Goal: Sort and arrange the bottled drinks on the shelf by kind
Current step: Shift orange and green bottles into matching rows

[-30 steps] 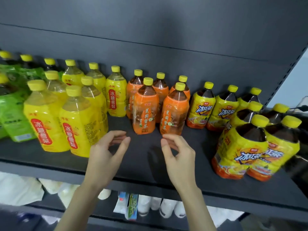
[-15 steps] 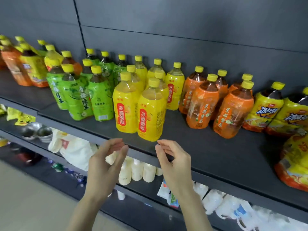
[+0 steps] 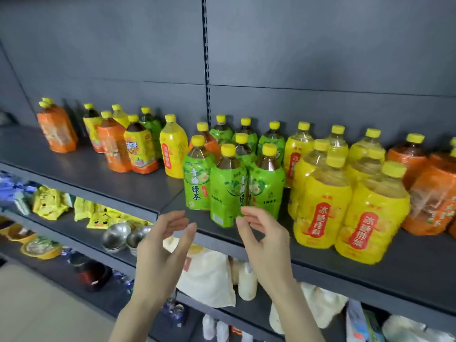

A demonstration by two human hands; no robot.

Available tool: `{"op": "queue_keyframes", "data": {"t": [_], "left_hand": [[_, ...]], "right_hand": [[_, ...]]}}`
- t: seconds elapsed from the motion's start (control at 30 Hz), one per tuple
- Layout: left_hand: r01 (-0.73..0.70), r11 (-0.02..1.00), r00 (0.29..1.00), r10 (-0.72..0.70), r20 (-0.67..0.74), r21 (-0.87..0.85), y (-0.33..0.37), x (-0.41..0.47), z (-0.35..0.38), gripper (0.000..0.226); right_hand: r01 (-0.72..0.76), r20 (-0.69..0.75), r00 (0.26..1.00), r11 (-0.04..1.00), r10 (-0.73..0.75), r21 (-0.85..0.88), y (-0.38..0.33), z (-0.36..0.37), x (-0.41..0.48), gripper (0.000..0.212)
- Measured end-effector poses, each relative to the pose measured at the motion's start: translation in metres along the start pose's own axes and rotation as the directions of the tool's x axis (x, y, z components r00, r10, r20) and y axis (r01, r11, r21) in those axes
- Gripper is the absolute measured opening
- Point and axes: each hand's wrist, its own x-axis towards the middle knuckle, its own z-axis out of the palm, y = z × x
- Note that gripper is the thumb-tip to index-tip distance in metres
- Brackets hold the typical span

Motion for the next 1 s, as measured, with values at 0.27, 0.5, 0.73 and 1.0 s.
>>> {"op": "queue_keyframes", "data": {"t": [0.27,0.5,0.73,1.0], "left_hand": [[-0.056,0.998,0.998,0.056,0.041,0.006,-0.05,0.101,-0.043,0.019],[-0.116,0.991,0.989,0.121,0.082,-0.061,-0.09,0.198,-0.053,0.02],[-0.046,0.991,0.994,0.058,0.091,-0.127,-0.155,0.259,-0.068,0.032],[-0.046,0.97,0.983,0.086,0.164,-0.239,-0.208,0.324,-0.058,0.032]], "right_hand": [[0.058,0.001,0.998,0.998,-0.058,-0.034,-0.017,0.097,0.067,0.018],[0.104,-0.094,0.99,0.993,-0.109,-0.057,-0.016,0.162,0.134,0.017],[0.12,-0.173,0.974,0.983,-0.144,-0.139,-0.009,0.225,0.158,0.015],[-0.06,-0.383,0.923,0.976,-0.025,-0.21,0.008,0.284,0.185,0.024]]}}
